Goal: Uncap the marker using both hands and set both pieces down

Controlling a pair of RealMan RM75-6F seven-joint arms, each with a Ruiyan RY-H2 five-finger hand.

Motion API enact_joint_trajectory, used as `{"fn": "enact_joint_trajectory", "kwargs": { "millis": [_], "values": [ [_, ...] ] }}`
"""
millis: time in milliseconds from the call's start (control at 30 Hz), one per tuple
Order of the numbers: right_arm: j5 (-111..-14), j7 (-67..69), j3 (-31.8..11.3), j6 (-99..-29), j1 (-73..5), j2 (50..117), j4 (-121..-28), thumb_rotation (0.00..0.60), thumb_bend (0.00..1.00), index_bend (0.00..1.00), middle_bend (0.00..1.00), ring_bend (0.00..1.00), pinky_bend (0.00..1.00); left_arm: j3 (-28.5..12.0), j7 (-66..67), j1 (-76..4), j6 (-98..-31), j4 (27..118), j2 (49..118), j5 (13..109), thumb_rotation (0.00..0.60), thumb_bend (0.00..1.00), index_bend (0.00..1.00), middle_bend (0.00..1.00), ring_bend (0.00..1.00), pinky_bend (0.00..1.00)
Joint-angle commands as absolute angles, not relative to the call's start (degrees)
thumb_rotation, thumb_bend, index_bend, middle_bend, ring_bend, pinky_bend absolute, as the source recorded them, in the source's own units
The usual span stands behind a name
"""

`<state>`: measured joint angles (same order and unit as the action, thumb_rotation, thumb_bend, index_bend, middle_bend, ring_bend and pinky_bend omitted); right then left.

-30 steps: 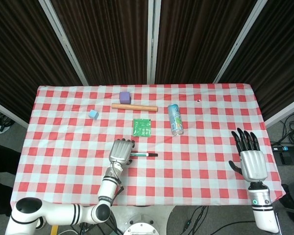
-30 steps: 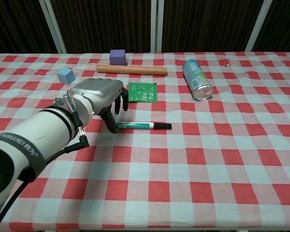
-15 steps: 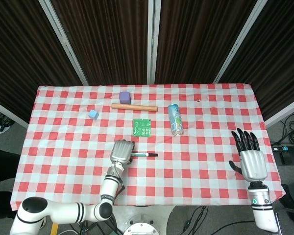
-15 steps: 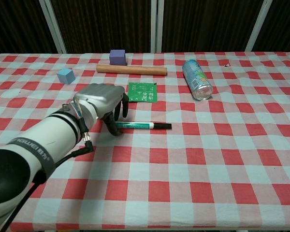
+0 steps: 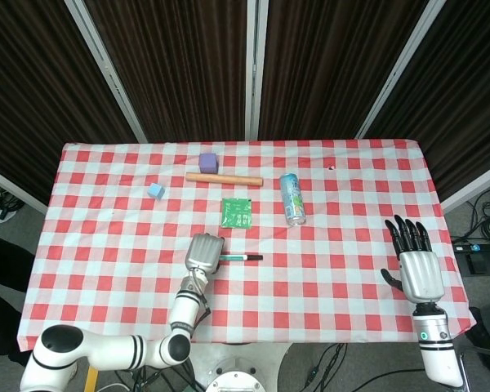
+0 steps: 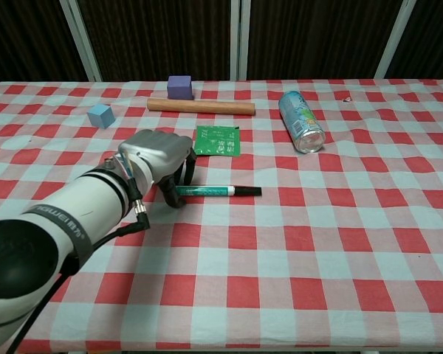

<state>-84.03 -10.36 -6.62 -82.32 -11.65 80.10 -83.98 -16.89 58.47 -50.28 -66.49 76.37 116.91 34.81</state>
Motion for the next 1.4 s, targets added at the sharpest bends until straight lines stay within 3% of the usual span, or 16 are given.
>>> {"fn": "enact_joint_trajectory", "kwargs": {
  "millis": [33, 600, 933, 1033, 1100, 1200, 1400],
  "values": [
    [-84.01, -10.22, -6.61, -82.18, -11.74, 80.16, -83.84, 0.600, 0.06, 0.00, 0.00, 0.00, 0.00, -17.04, 58.83, -50.60, -66.48, 76.22, 117.05, 34.26, 0.600, 0.28, 0.49, 0.52, 0.45, 0.52],
    [-84.10, -10.73, -6.42, -81.43, -12.30, 80.10, -84.21, 0.600, 0.06, 0.00, 0.00, 0.00, 0.00, -17.46, 58.40, -51.37, -67.30, 77.81, 116.44, 33.28, 0.600, 0.40, 0.52, 0.55, 0.48, 0.55],
    [-86.19, -14.70, -5.97, -80.39, -13.98, 80.04, -87.47, 0.600, 0.06, 0.00, 0.04, 0.00, 0.00, -18.90, 54.89, -51.66, -66.69, 82.69, 114.36, 34.75, 0.600, 0.42, 0.53, 0.56, 0.49, 0.56],
    [-86.75, -15.58, -6.11, -79.20, -15.24, 80.86, -87.61, 0.600, 0.07, 0.08, 0.09, 0.00, 0.00, -18.73, 54.61, -51.96, -67.20, 85.00, 113.63, 35.87, 0.600, 0.42, 0.53, 0.56, 0.49, 0.56],
    [-86.90, -15.96, -6.47, -78.06, -16.37, 81.40, -87.48, 0.600, 0.15, 0.23, 0.14, 0.00, 0.00, -18.53, 54.93, -52.26, -67.65, 86.82, 113.13, 36.29, 0.600, 0.42, 0.53, 0.56, 0.49, 0.56],
    [-87.02, -17.72, -7.27, -75.66, -18.64, 81.87, -87.17, 0.600, 0.25, 0.34, 0.20, 0.00, 0.00, -18.08, 55.80, -52.97, -68.65, 88.74, 112.66, 37.57, 0.600, 0.42, 0.53, 0.56, 0.49, 0.56],
    [-84.59, -20.74, -8.89, -69.33, -23.24, 83.73, -86.79, 0.600, 0.26, 0.39, 0.29, 0.00, 0.00, -19.05, 55.83, -54.42, -69.75, 89.36, 113.04, 38.49, 0.600, 0.43, 0.53, 0.56, 0.49, 0.56]
  ]
}}
